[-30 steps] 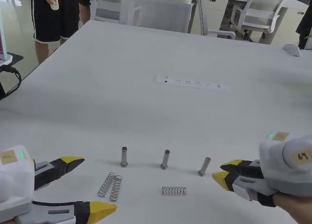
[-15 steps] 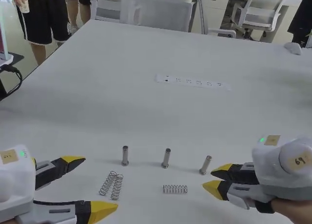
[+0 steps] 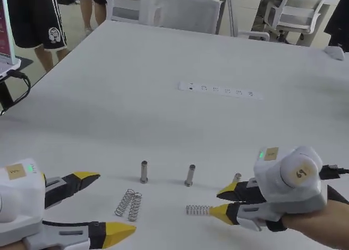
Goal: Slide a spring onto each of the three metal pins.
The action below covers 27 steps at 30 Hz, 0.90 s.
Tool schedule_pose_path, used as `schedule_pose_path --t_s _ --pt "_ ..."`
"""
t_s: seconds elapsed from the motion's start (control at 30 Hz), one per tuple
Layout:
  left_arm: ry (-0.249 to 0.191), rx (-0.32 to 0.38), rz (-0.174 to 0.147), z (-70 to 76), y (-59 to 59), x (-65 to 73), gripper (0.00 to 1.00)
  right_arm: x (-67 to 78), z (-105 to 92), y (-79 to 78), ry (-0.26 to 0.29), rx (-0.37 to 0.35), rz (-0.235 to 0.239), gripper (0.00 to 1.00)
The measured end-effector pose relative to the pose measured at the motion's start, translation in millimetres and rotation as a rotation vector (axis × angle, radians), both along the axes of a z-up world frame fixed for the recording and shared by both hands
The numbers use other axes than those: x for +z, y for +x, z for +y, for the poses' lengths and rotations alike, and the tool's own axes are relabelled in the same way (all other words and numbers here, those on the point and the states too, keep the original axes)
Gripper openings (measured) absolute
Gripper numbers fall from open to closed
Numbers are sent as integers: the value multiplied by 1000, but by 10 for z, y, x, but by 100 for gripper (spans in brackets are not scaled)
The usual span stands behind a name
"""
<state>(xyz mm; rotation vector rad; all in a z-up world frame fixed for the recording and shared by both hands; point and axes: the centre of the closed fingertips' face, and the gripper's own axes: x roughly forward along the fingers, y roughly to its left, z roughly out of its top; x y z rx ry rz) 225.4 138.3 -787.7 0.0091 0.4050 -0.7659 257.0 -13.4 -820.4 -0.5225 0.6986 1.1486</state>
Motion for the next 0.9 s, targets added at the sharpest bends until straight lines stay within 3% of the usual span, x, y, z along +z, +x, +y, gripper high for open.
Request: schedule_pose_path --t_s 0.43,0.9 --pt "-5 7 -3 16 13 9 76 -261 50 28 -79 61 33 17" --pt "-4 -4 -15 -8 19 46 75 -363 45 15 -118 90 36 13"
